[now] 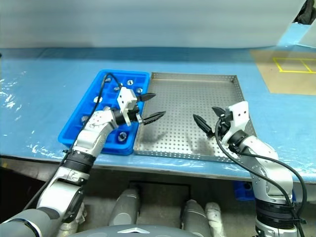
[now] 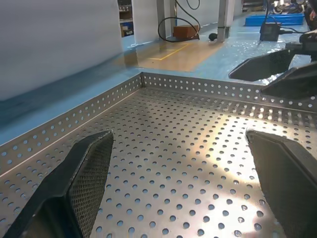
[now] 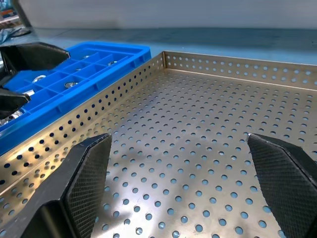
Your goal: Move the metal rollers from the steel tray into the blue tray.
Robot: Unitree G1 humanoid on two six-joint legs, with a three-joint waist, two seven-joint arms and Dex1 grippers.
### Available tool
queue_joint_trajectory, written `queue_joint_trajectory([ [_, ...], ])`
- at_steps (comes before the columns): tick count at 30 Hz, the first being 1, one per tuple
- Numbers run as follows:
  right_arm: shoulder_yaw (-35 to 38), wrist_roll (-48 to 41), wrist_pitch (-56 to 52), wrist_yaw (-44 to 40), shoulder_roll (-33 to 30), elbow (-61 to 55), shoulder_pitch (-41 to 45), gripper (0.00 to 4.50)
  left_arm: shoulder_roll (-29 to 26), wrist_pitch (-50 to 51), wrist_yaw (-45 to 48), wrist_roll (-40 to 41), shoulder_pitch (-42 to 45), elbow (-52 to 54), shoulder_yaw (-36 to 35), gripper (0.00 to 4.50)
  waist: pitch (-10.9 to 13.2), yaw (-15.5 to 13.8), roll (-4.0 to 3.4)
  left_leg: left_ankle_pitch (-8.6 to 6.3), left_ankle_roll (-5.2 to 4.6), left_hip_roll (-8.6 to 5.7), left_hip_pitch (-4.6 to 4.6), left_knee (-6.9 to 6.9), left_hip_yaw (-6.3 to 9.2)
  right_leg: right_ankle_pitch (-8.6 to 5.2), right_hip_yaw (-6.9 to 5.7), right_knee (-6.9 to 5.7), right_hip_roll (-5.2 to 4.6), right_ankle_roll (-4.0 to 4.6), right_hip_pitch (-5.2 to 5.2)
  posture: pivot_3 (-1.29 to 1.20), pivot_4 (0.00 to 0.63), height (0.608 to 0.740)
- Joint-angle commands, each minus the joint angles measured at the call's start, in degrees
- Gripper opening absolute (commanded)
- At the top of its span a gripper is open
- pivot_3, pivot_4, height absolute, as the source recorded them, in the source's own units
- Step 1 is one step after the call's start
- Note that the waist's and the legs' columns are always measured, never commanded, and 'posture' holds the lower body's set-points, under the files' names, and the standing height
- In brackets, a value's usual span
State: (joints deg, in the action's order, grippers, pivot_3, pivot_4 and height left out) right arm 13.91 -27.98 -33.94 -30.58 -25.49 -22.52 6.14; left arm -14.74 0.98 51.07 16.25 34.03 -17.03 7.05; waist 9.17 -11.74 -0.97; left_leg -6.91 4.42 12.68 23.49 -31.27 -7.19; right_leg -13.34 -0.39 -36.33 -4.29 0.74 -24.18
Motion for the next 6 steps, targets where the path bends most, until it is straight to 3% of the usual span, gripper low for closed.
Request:
queue_joint_trajectory([
  [1, -0.88, 0.12, 2.05, 0.02, 0.14, -0.75, 0.38, 4.48, -0.14, -1.33, -0.11, -0.10, -0.13, 1.86, -0.84, 4.50, 0.00, 0.03, 0.00, 0.00, 0.00, 0.00, 0.01, 0.00, 0.00, 0.02, -0.01, 0.01, -0.01, 0.04, 0.00, 0.18, 0.150, 0.740],
  [6, -1.67, 0.37, 2.24, 0.29, -0.23, 0.33, 1.12, 4.48, -0.07, -0.53, -0.43, 0.08, -1.87, 3.67, -0.84, 4.50, 0.00, 0.04, 0.00, -0.05, -0.10, 0.00, 0.12, 0.01, 0.00, 0.04, -0.08, 0.17, -0.04, 0.07, 0.00, 0.18, 0.150, 0.740],
])
